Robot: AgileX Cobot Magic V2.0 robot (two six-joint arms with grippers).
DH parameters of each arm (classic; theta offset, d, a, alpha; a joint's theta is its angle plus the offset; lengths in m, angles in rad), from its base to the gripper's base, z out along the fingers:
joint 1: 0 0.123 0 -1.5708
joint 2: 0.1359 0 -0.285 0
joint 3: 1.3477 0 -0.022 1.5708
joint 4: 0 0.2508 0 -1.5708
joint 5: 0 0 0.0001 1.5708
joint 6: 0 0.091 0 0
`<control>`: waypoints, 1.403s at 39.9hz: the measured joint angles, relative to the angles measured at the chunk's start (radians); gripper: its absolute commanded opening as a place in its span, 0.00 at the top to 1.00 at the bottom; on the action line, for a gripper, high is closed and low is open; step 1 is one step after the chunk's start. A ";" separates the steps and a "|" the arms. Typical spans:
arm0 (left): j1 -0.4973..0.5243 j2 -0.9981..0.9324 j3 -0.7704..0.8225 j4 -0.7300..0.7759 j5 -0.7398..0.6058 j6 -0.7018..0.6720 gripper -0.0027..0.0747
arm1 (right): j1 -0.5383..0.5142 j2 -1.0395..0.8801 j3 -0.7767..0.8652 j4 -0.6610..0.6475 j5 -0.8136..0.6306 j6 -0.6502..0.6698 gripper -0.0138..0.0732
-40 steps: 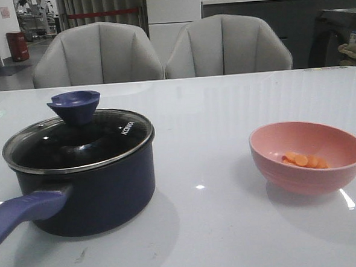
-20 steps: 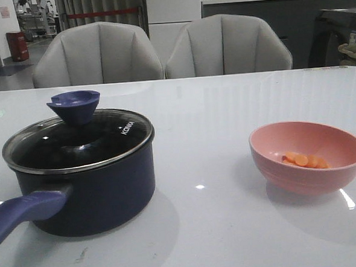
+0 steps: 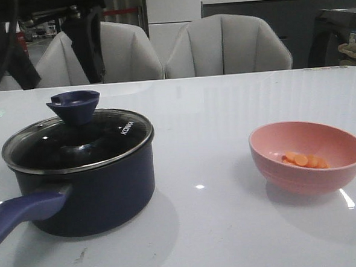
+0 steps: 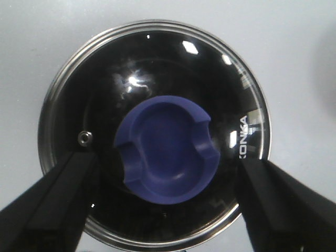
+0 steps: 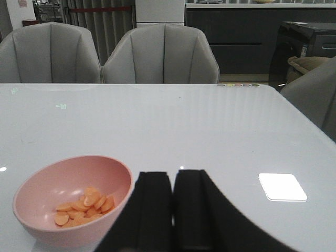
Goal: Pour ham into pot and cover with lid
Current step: 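Lower the left gripper onto the blue lid knob and grasp it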
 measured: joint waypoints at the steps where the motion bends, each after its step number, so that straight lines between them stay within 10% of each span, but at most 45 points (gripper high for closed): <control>1: 0.000 0.013 -0.009 0.000 0.010 -0.005 0.22 | 0.000 0.000 0.000 0.000 0.000 0.000 0.67; 39: 0.000 0.203 -0.097 0.034 0.040 -0.107 0.23 | 0.000 0.000 0.000 0.000 0.000 0.000 0.67; 56: 0.000 0.203 -0.107 0.017 0.040 -0.113 0.75 | 0.000 0.000 0.000 0.000 0.000 0.000 0.67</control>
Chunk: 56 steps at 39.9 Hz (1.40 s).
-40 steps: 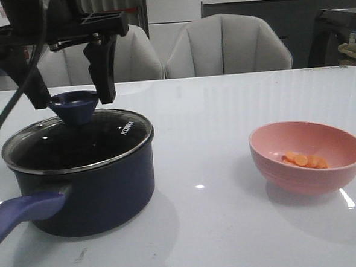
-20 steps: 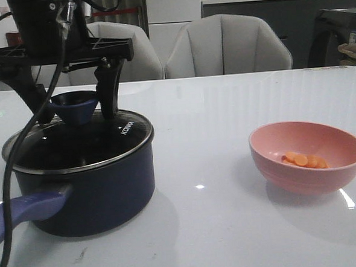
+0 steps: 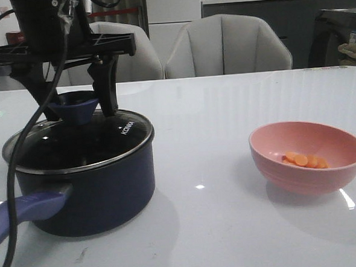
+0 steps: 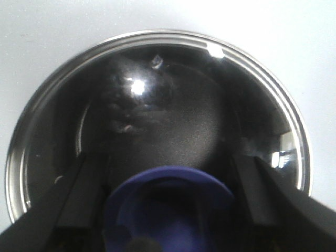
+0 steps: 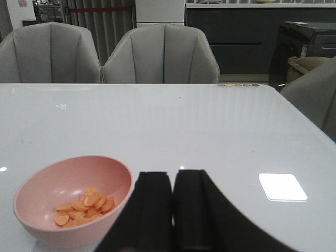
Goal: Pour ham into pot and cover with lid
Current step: 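Lower the left gripper onto the blue lid knob and grasp it, then lift the glass lid off the saucepan with the left gripper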
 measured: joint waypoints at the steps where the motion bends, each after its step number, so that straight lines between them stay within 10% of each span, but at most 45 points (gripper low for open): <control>1: 0.000 0.000 0.000 -0.002 0.000 -0.002 0.77 | 0.000 0.000 0.000 0.000 0.000 0.000 0.67; 41: 0.002 0.019 -0.162 0.031 0.137 0.083 0.82 | 0.000 0.000 0.000 0.000 0.000 0.000 0.67; 56: 0.200 -0.119 -0.141 0.043 0.146 0.237 0.82 | 0.000 0.000 0.000 0.000 0.000 0.000 0.67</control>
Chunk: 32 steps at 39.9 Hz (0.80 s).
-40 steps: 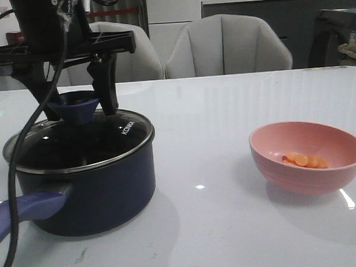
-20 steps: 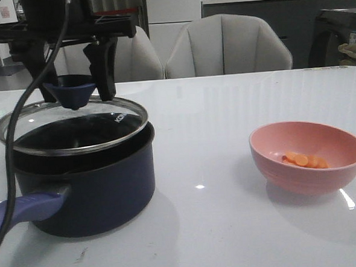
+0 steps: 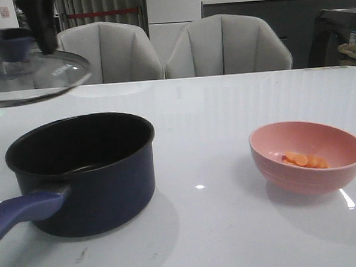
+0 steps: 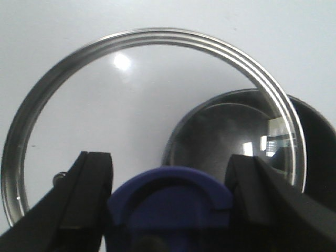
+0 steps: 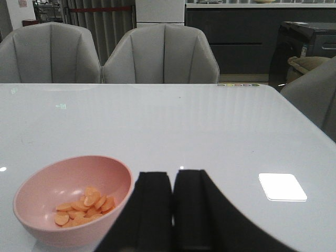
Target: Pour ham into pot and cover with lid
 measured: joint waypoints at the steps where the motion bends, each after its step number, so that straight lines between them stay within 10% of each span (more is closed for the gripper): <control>1: 0.024 -0.011 0.008 0.000 0.000 0.008 0.82 | 0.000 0.000 0.000 0.000 0.000 0.000 0.67; 17: 0.373 -0.109 0.262 -0.154 -0.098 0.238 0.82 | 0.000 0.000 0.000 0.000 0.000 0.000 0.67; 32: 0.412 -0.105 0.580 -0.201 -0.441 0.292 0.82 | 0.000 0.000 0.000 0.000 0.000 0.000 0.67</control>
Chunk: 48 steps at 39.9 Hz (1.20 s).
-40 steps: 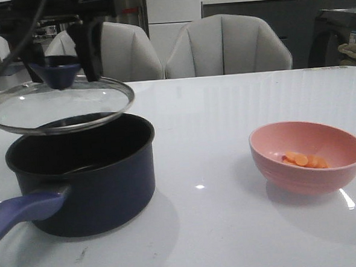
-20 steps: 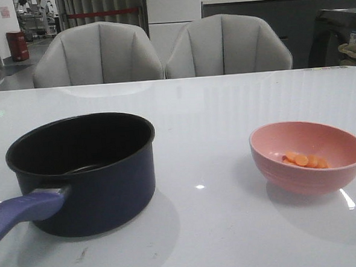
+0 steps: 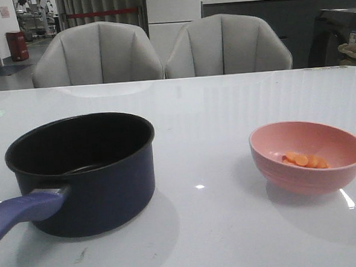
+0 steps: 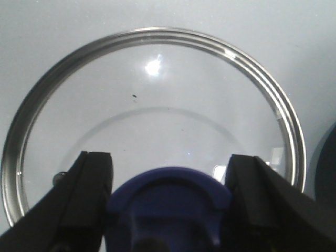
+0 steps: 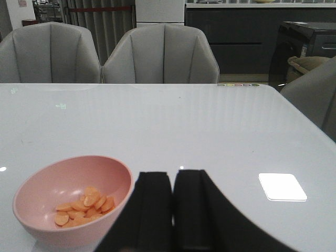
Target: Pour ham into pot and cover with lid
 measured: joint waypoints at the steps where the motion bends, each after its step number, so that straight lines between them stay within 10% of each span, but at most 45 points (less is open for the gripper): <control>1: 0.000 0.005 0.010 -0.010 -0.008 0.009 0.82 | 0.000 0.000 0.000 0.000 0.000 0.000 0.67; 16: 0.000 0.124 0.027 -0.053 -0.034 0.048 0.78 | 0.000 0.000 0.000 0.000 0.000 0.000 0.67; 31: 0.000 0.141 0.027 -0.055 -0.036 0.066 0.34 | 0.000 0.000 0.000 0.000 0.000 0.000 0.67; 48: 0.000 0.076 -0.003 -0.048 0.031 0.070 0.33 | 0.000 0.000 0.000 0.000 0.000 0.000 0.67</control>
